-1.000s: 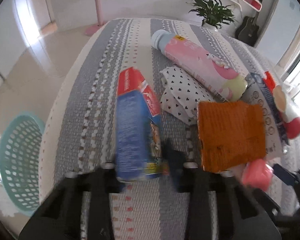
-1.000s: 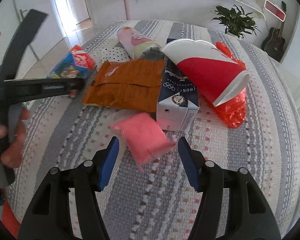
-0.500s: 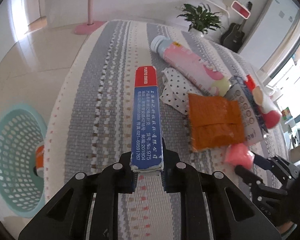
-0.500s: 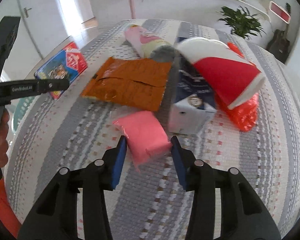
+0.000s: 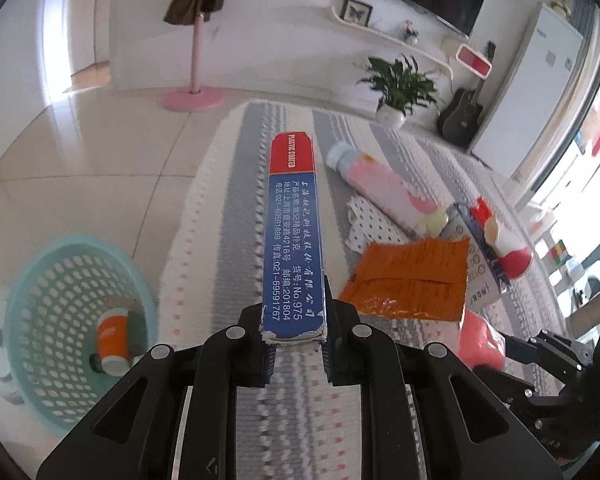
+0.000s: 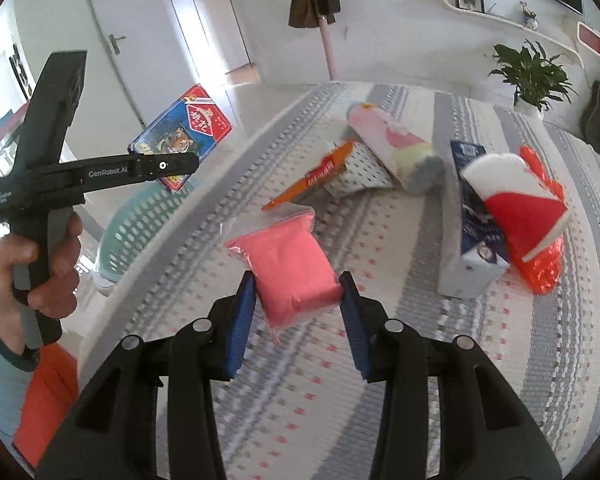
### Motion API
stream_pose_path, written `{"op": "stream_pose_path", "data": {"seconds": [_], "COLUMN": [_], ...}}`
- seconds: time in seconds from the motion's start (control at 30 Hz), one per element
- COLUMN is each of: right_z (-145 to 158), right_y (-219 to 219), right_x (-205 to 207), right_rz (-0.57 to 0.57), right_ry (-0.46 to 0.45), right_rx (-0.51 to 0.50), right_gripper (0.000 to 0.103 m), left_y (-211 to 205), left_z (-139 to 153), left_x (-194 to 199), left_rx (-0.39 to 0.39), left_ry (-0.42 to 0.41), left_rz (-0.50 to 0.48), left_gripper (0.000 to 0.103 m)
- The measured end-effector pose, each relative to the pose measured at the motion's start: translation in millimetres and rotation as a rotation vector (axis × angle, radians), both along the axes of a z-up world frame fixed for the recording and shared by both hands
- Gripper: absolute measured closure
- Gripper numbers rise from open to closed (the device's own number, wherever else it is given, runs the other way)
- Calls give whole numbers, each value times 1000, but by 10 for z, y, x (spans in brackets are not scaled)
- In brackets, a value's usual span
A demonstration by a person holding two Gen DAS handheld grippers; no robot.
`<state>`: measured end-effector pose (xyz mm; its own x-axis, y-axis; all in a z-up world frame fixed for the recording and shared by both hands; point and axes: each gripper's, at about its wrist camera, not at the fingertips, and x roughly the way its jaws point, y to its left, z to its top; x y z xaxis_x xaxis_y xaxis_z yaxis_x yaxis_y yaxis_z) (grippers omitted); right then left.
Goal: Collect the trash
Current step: 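Carry box and pink packet over the blue basket and release both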
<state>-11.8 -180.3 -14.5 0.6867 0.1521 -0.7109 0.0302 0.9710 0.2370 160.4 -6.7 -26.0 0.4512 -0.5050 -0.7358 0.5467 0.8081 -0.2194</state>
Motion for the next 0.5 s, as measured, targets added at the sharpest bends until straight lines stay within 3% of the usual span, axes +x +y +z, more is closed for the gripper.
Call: {"op": "stream_pose_path", "data": {"seconds": [0.27, 0.5], "right_z": [492, 776], "right_y": [352, 1001], "right_x": [48, 495], "right_rz": [3, 78], "right_ry": [-118, -167], "right_rx": [-6, -25], "right_gripper": [64, 64], "left_y": [609, 1252], "left_z": [252, 364], "left_x": [62, 189], "left_rx": [-79, -137], "left_ry": [-39, -43], "left_rz": [79, 179], "left_gripper": [87, 87]}}
